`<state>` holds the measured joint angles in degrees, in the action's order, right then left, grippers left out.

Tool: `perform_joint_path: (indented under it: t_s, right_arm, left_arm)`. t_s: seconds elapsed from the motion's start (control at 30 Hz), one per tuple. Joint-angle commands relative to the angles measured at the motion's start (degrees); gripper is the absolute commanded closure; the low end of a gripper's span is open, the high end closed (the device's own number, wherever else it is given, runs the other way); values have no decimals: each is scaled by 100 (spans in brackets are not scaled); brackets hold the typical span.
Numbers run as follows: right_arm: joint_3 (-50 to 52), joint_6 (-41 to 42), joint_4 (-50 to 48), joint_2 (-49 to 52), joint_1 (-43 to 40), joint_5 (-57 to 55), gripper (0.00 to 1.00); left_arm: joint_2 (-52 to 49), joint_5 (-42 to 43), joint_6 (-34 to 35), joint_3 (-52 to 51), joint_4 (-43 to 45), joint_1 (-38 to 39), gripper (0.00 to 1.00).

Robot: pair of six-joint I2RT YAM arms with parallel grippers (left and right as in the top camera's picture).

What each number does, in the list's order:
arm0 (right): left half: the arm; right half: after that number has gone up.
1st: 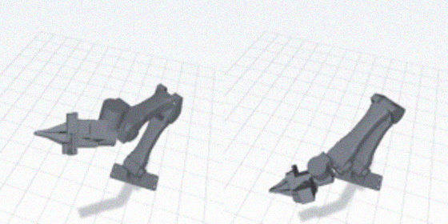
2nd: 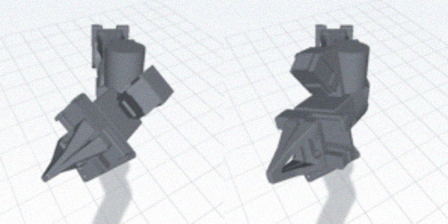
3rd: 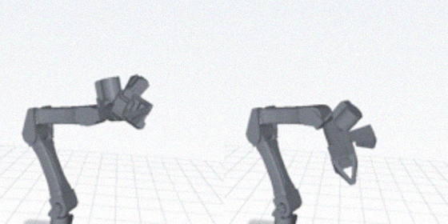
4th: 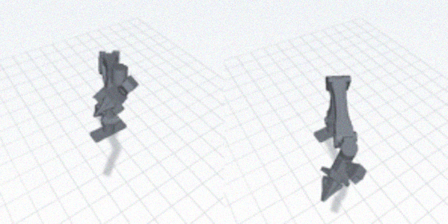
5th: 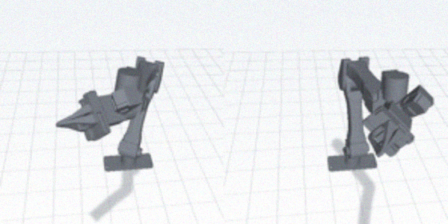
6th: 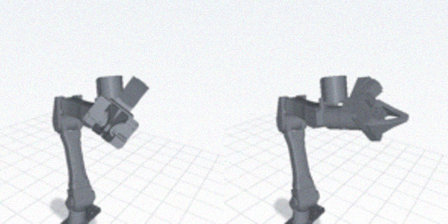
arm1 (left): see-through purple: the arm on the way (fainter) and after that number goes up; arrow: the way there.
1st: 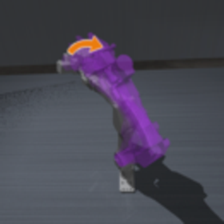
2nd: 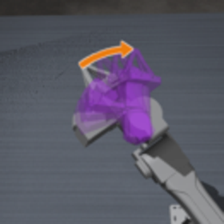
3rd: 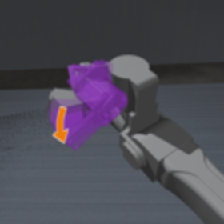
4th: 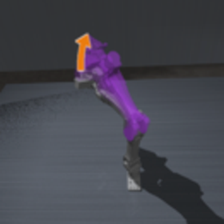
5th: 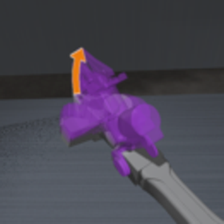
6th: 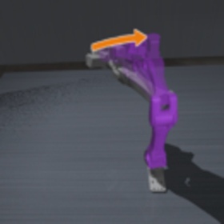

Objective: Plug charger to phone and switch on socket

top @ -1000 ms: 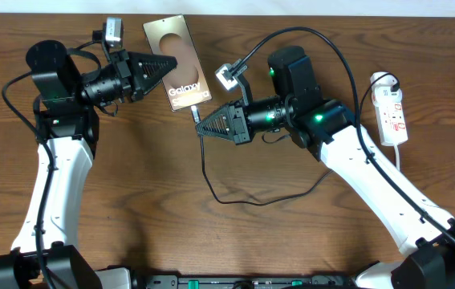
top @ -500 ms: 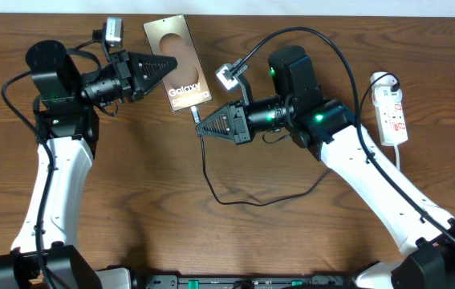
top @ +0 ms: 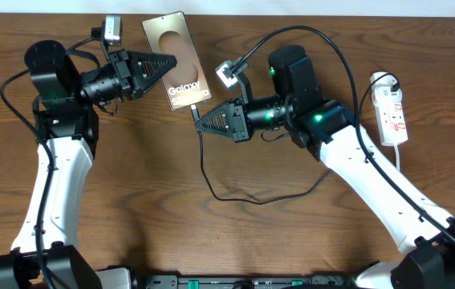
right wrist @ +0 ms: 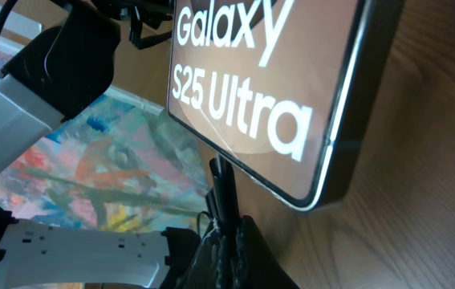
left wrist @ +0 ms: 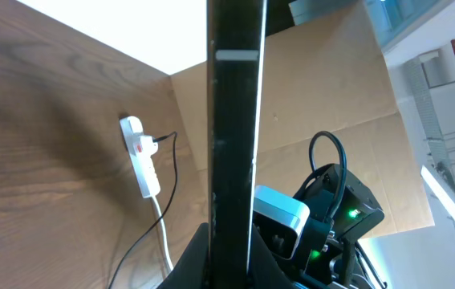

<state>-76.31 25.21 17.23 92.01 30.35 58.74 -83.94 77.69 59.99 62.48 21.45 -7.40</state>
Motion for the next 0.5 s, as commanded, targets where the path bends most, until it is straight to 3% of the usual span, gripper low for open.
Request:
perform_joint_path:
  t_s: [0.0, 0.47]
  right_arm:
    - [0, -61, -57, 17, -35, -140, 99]
    - [-2, -59, -210, 17, -35, -127, 99]
  left_arm:
    - [68, 271, -35, 160, 186, 9, 93]
    - [68, 273, -37, 160, 186, 9, 93]
